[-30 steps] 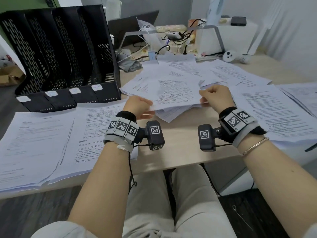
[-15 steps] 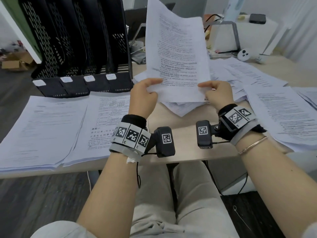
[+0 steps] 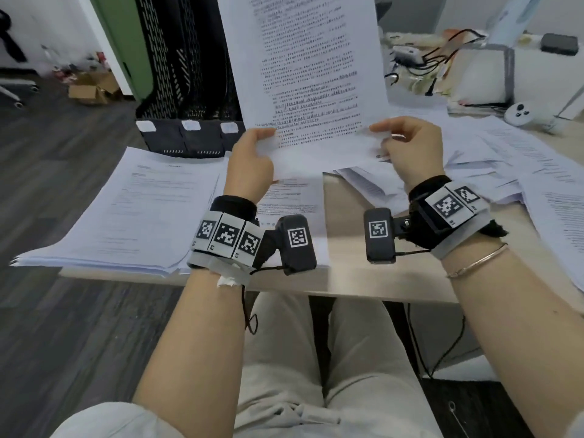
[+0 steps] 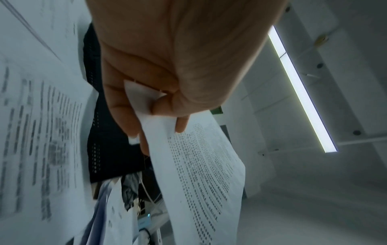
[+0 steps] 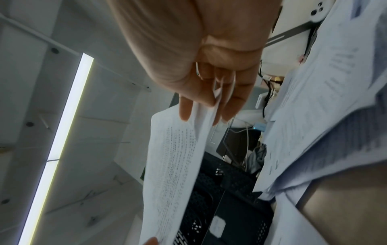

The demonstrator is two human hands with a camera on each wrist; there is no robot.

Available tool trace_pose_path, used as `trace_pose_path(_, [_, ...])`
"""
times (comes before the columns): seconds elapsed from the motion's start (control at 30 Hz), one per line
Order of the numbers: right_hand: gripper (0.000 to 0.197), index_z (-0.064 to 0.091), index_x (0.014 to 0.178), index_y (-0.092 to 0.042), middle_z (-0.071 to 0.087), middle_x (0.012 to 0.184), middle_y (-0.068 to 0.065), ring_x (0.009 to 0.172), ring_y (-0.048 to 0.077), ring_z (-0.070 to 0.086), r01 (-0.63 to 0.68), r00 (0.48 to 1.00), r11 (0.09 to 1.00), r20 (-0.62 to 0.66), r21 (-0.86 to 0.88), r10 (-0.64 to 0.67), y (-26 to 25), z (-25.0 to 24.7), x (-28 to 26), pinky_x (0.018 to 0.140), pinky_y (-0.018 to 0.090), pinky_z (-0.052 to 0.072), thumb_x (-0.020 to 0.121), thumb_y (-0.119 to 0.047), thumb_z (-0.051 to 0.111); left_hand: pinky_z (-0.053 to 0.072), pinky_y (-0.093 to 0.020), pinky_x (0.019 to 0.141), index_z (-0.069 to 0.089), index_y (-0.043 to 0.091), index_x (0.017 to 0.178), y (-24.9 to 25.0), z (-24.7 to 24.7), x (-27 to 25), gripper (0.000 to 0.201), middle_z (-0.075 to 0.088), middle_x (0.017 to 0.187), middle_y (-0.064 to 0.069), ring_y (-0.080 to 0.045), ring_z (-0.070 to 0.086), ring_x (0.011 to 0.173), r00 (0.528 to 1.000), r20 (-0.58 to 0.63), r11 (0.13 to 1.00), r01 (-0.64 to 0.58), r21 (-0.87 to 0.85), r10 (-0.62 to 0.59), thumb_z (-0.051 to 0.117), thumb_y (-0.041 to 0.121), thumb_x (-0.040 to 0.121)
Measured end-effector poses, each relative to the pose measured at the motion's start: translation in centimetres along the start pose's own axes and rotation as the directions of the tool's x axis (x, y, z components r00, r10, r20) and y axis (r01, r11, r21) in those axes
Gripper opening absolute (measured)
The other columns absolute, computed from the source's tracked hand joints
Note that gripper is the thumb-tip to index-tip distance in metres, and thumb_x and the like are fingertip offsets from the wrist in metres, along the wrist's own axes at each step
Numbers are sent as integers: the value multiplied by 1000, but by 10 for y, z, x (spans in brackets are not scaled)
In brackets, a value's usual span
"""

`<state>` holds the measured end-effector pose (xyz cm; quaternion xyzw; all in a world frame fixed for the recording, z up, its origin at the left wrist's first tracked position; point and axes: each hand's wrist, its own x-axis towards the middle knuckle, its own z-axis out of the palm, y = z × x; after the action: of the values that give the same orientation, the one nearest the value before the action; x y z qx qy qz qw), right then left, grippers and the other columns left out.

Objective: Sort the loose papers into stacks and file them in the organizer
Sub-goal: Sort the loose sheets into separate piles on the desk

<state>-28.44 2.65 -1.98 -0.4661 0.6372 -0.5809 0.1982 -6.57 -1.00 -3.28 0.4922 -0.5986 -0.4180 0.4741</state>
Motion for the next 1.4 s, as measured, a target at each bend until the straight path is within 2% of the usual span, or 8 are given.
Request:
trace_pose_path(0.2, [32,65,83,-10,64,90,9,57,0,62,-53,989,989,143,135,34,-14,39,-13,55,14,50,82,16,47,56,-19,66,54,14,124,-10,-52,2,66,46,134,-2,-19,46,122,981,-193,999,-20,-36,12,26,-18,75])
trace_pose_path(0.27, [27,66,82,-10,65,92,10,66,6,66,-69,985,988,168,136,46,-14,49,-13,60,18,52,82,12,52,56,-19,66,54,14,124,-15,-68,6,64,48,131,-2,-18,49,119,959,-284,997,-30,-64,11,27,-19,76])
trace_pose_path(0.4, [27,70,75,-18,66,85,7,84,33,67,-106,976,990,201,96,85,-9,65,-8,68,35,56,74,4,56,56,-33,83,55,14,123,-30,-94,15,62,49,124,1,-20,51,120,894,-449,996,-37,-87,-5,30,-17,76])
trace_pose_path(0.63, [28,68,85,-13,66,83,-3,77,10,61,-89,960,996,268,28,78,-16,79,-14,73,31,56,83,5,48,48,-44,98,52,21,122,-41,-109,17,63,48,130,-2,-20,50,123,818,-575,981,-116,-156,6,30,-12,73])
trace_pose_path(0.97, [32,67,99,-23,69,86,-4,83,15,61,-116,942,990,324,75,86,-16,64,-16,73,29,52,86,1,50,43,-42,105,46,12,133,-28,-73,16,65,44,133,0,-19,43,129,895,-444,989,-107,-97,53,29,-15,77])
trace_pose_path(1.13, [40,57,122,-27,72,98,10,92,22,67,-123,924,983,376,133,65,-13,46,-20,72,30,52,88,-6,57,35,-37,111,45,8,135,-17,-43,11,65,43,134,-2,-18,39,131,930,-352,985,-150,-85,111,28,-17,77])
trace_pose_path(1.33, [50,38,141,-32,71,93,11,81,22,70,-123,929,976,368,183,48,-7,20,-22,75,35,55,95,-20,54,24,0,101,45,6,134,0,3,-2,63,44,138,-6,-9,38,127,959,-199,979,-204,1,200,28,-19,79])
trace_pose_path(1.4, [48,39,141,-32,70,95,11,78,22,71,-113,948,972,315,206,44,-4,8,-23,79,39,55,96,-21,53,21,-1,100,45,6,134,4,18,-5,63,44,138,-7,-11,38,129,962,-148,973,-224,47,229,29,-18,79])
